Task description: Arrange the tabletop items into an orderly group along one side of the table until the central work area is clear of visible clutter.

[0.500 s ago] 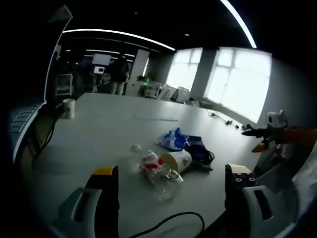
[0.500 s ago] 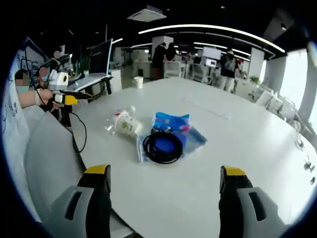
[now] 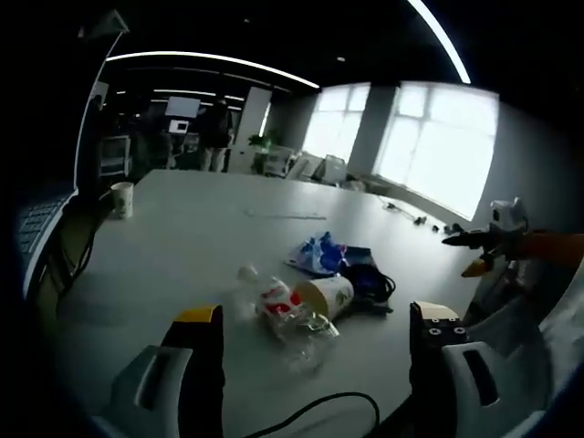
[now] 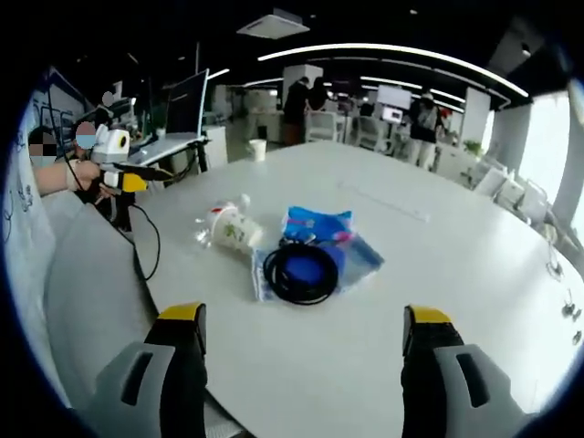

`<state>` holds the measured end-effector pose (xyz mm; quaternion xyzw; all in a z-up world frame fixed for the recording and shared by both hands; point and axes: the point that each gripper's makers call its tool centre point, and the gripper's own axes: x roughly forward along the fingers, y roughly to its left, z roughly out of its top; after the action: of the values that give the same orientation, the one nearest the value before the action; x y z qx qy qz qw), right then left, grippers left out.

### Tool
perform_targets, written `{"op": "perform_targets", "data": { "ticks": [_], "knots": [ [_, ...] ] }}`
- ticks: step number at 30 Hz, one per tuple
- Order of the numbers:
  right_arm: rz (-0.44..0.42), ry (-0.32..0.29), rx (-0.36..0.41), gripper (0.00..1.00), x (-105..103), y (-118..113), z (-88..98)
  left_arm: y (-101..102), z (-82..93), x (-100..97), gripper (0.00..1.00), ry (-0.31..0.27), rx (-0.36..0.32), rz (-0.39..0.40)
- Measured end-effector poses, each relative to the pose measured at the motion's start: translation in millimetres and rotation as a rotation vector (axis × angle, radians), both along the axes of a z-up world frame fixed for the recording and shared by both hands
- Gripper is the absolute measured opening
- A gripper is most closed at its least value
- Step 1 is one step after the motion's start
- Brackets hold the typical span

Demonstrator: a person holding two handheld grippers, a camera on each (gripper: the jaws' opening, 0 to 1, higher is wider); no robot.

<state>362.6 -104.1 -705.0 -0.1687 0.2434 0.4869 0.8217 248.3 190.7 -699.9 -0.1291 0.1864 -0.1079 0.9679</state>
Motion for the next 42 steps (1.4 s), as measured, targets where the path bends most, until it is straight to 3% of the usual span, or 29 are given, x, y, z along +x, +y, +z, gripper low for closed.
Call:
{"op": "perform_targets", "data": {
  "ticks": [5,14,21,25,35,42],
  "knots": [
    [0.059,-0.005,-0.010,0.83,0,16,1.8,-2,-0.2,3.5,0.78,-0.005,-0.007,-0.008],
    [0.248,-0.039,-0.046,0.78,-7,63,2.6,-7,-4.9,5.4,0.75,0.002,-0.019,-0.019],
    [0.410,-0.070,-0.103,0.74,-11,100,-2.1,-8,-9.5,3.3,0.73,0.014,0.010,-0.033],
    [0.456,-0.085,-0.122,0.73,-11,116,-3.6,-9,-12.8,1.4,0.72,0.023,0.023,-0.040],
    [0.654,-0.129,-0.239,0.61,-14,156,-19.5,-8,-18.2,2.7,0.70,0.035,0.032,-0.045],
    [0.736,-0.148,-0.297,0.55,-15,179,-28.9,-9,-19.5,3.8,0.67,0.032,0.018,-0.039]
  ]
}}
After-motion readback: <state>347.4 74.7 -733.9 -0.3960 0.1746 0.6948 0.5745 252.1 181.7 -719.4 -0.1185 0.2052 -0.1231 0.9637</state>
